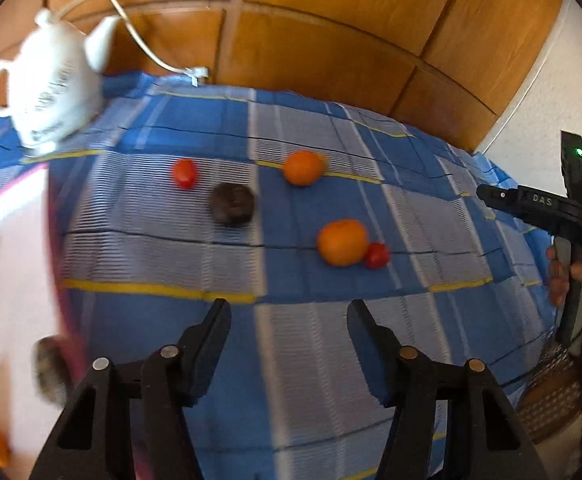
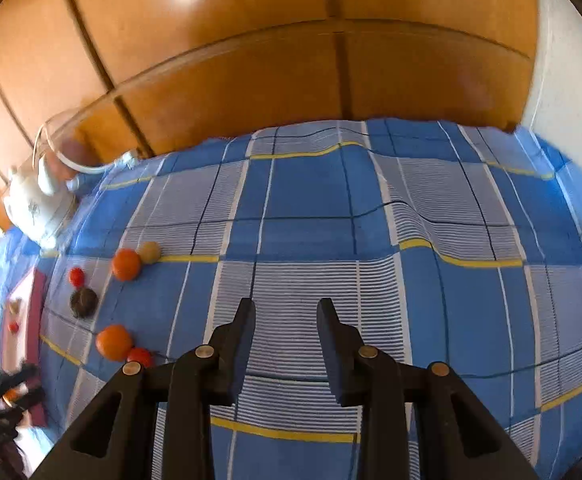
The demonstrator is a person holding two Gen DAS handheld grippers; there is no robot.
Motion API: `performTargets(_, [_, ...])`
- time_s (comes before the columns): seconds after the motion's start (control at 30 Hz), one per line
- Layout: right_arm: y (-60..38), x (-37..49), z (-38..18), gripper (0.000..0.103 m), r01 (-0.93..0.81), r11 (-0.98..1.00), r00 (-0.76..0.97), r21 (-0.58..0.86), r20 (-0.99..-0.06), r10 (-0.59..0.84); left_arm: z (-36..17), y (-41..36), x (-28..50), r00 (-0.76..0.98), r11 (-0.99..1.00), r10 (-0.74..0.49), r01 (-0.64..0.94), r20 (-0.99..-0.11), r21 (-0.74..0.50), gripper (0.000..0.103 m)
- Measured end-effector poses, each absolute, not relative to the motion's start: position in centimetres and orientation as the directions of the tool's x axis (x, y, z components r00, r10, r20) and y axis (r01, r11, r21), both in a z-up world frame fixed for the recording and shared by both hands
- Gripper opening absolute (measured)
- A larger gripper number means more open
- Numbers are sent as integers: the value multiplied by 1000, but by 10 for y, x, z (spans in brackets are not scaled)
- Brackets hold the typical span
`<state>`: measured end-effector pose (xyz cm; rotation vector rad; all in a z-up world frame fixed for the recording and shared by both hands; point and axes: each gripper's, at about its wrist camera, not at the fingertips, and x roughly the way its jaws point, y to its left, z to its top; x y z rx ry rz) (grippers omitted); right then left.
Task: Organize fruits
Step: 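Grasp an orange with the left tool while the right tool moves back toward the fruit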
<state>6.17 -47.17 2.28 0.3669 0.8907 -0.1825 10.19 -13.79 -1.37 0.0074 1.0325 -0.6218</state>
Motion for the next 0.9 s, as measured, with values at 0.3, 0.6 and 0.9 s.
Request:
performTargets(0.3, [-470, 62, 27, 32, 286, 903, 635, 322, -769, 73, -24, -195, 140, 330, 826, -506, 452, -797, -337, 63])
performTargets(0.6, [-459, 64, 27, 33, 253, 906, 635, 339, -765, 109, -47, -223, 155, 338, 849, -445, 455, -829, -270, 61])
performTargets(0.9, [-451, 66, 26, 33, 233, 935, 626, 268, -777, 66, -55, -211, 137, 391, 846, -428, 490, -815, -209, 40])
